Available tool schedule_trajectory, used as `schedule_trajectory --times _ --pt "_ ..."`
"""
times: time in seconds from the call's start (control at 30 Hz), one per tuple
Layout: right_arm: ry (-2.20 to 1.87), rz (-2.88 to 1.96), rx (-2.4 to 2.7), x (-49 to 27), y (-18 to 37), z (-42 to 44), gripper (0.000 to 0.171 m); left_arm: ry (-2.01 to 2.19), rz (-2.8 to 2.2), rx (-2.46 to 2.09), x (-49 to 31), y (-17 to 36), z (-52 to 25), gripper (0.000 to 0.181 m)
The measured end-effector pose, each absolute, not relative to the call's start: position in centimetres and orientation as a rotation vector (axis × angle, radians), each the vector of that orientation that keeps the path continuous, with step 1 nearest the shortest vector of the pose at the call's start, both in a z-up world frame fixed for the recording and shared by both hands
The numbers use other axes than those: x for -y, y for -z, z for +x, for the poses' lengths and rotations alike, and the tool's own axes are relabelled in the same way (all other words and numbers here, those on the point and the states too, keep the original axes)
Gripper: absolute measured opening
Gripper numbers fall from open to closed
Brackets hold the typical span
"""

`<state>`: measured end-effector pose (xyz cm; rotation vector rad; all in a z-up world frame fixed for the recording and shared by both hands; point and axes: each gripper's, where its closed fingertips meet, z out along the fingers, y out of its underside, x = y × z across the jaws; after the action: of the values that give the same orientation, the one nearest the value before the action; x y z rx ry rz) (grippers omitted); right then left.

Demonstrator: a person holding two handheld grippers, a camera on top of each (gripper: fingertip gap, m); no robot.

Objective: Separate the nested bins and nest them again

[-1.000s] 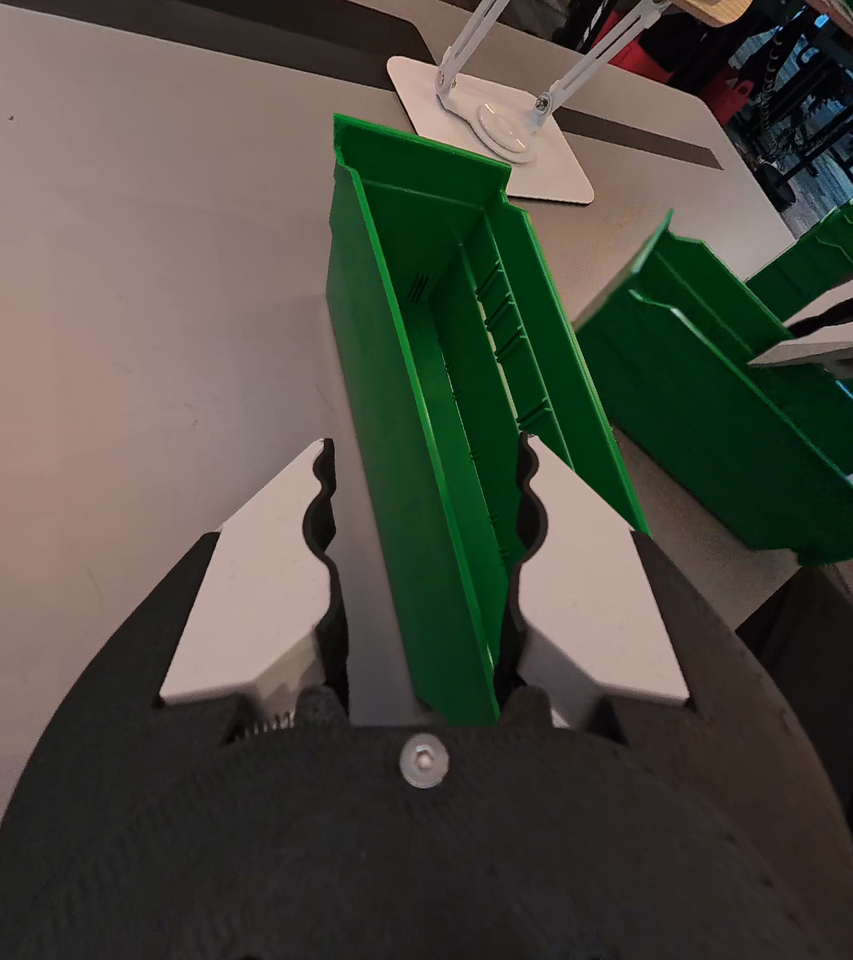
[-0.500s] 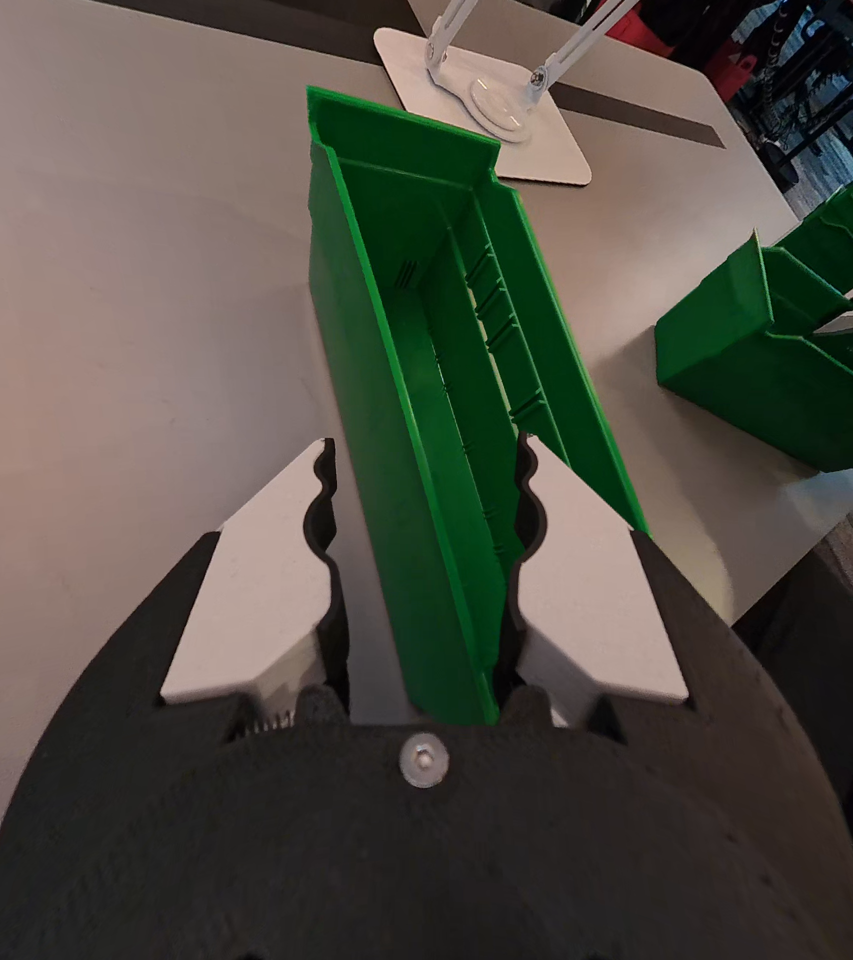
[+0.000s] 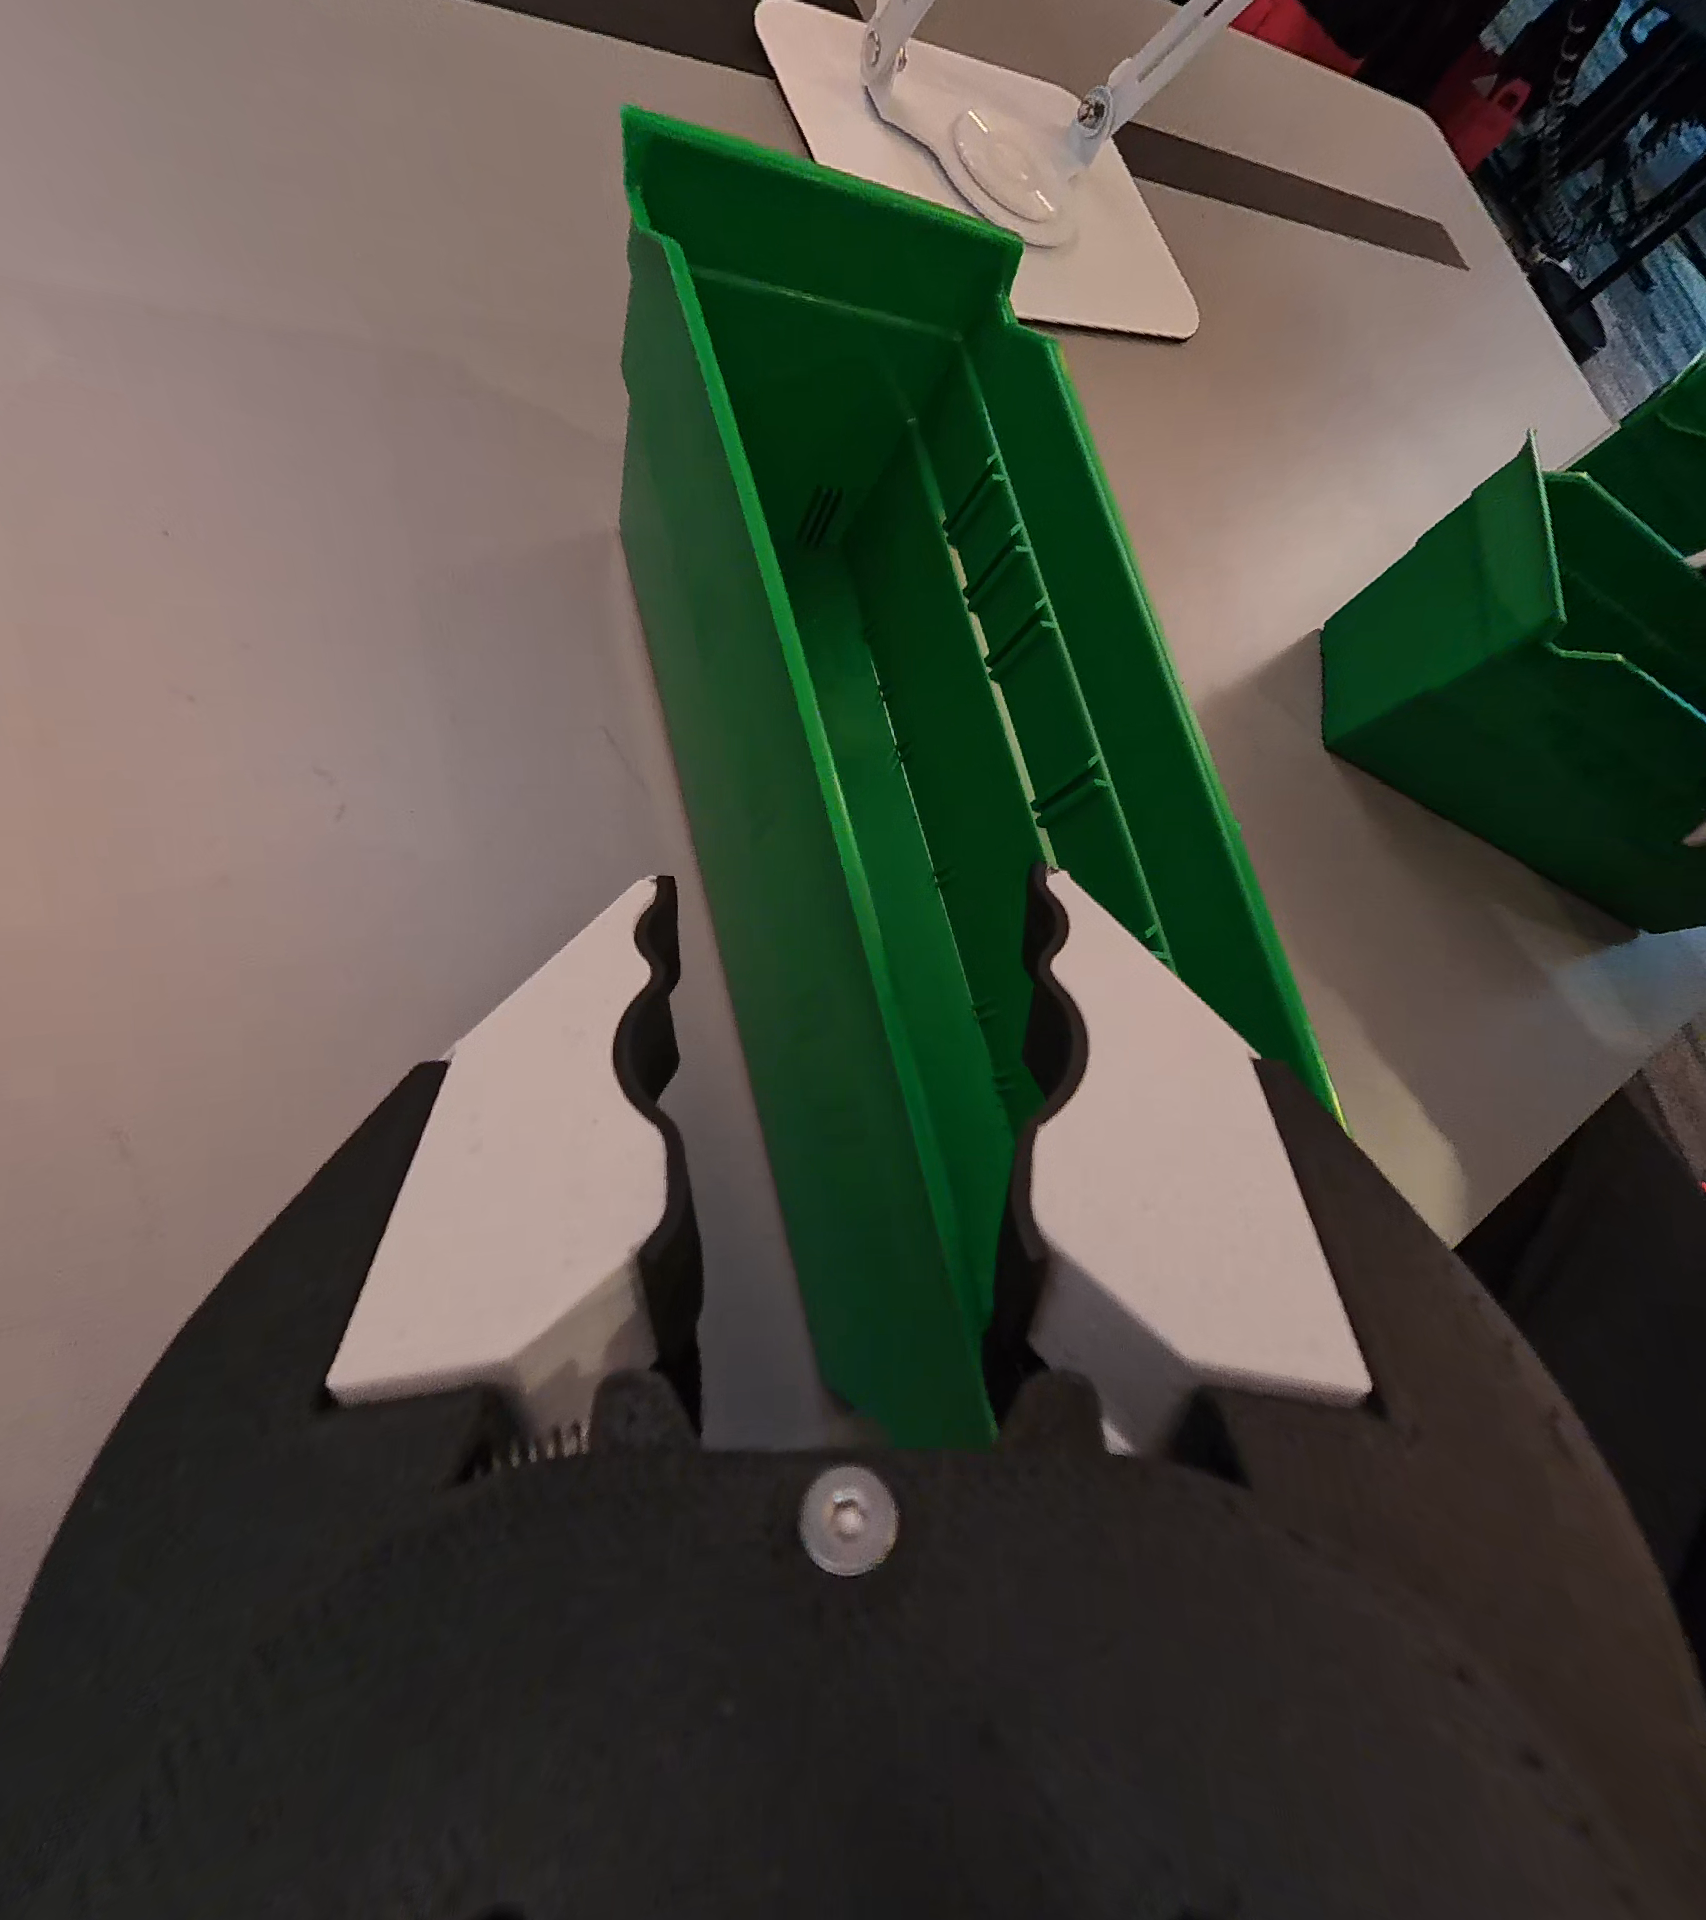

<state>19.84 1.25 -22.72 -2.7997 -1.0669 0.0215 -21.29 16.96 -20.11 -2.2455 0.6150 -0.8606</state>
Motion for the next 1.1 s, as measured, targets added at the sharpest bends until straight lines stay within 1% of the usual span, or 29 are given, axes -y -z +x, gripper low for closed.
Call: schedule_trajectory --times 0.17,0.27,0.37,0.5,0.67,0.9,1.0,1.1 --pt "-0.052 -2.805 1.061 -1.6 23.0 19.8 0.129 0.864 -2.243 -0.607 -17.1 20.1 -21.5 0.065" --pt "-0.074 -2.792 1.066 -1.7 22.8 19.8 0.112 0.865 -2.246 -0.610 -17.0 20.2 -21.4 0.065" --pt "-0.093 -2.784 1.029 -1.8 22.6 19.8 0.104 0.865 -2.246 -0.612 -17.0 20.2 -21.4 0.065" --pt "-0.119 -2.785 1.008 -1.8 22.5 19.9 0.099 0.864 -2.247 -0.609 -17.0 20.2 -21.5 0.065" --pt "-0.166 -2.759 0.944 -2.3 21.4 20.2 0.095 0.862 -2.251 -0.612 -17.0 20.3 -21.4 0.065" --pt "-0.209 -2.744 0.869 -2.7 19.5 21.1 0.093 0.862 -2.253 -0.617 -17.0 20.4 -21.3 0.065" --pt "-0.231 -2.720 0.807 -3.0 17.5 21.7 0.093 0.860 -2.250 -0.616 -17.0 20.3 -21.4 0.065" --pt "-0.252 -2.682 0.732 -3.5 14.0 22.8 0.093 0.857 -2.250 -0.614 -17.1 20.4 -21.5 0.065"
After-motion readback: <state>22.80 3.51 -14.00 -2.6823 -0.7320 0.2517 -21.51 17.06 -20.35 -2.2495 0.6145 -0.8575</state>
